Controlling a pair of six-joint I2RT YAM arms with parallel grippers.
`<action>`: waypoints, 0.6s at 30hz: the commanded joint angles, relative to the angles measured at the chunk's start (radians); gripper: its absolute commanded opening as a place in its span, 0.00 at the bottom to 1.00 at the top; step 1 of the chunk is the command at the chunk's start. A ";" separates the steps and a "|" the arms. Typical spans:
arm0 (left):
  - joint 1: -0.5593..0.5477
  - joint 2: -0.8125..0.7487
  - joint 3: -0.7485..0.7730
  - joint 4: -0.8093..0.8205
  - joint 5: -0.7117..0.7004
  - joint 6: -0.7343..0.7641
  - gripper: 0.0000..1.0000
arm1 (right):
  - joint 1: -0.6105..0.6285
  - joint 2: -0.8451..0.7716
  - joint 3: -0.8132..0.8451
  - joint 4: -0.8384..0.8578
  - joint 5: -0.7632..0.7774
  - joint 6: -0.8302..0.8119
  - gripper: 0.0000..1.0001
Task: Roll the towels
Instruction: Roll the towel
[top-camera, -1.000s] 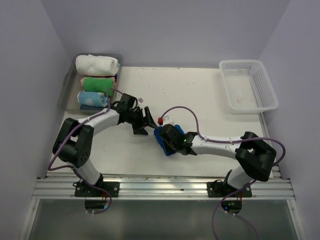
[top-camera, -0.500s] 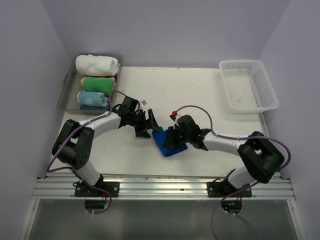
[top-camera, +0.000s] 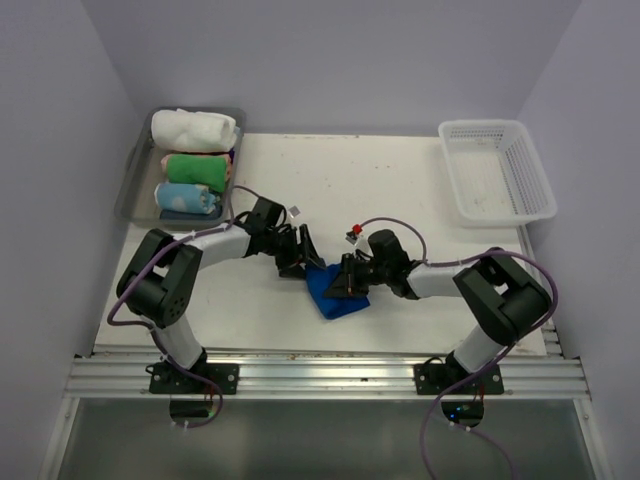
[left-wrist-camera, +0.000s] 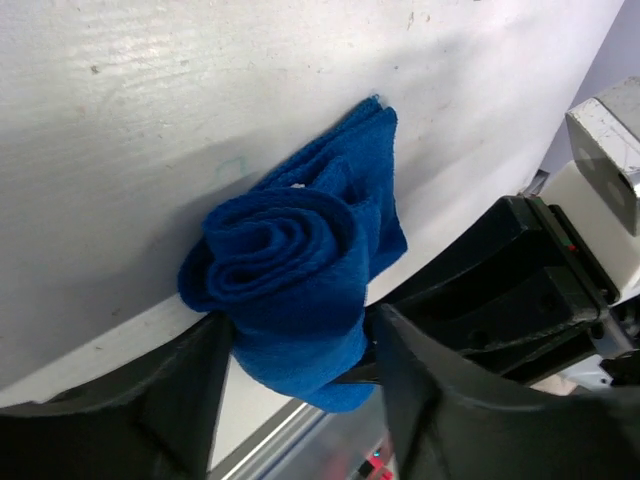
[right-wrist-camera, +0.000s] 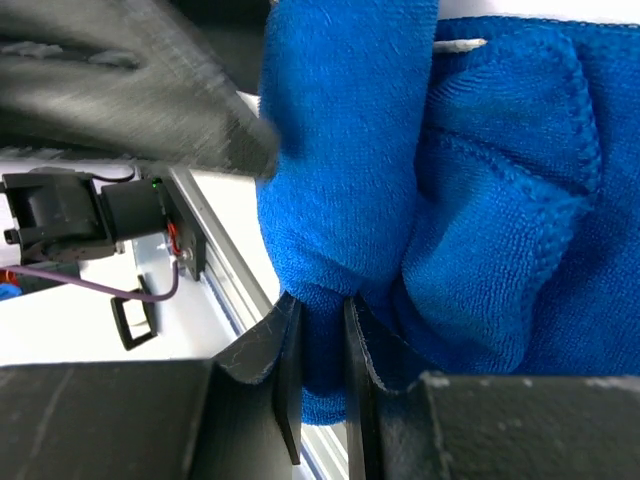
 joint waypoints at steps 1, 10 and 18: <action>-0.011 0.010 -0.003 0.001 -0.009 -0.004 0.58 | 0.002 -0.008 0.008 -0.008 -0.019 0.003 0.08; -0.014 0.007 0.024 -0.086 -0.048 0.005 0.09 | 0.005 -0.165 0.114 -0.424 0.200 -0.195 0.29; -0.017 -0.019 0.025 -0.137 -0.085 -0.010 0.05 | 0.193 -0.314 0.310 -0.758 0.714 -0.323 0.64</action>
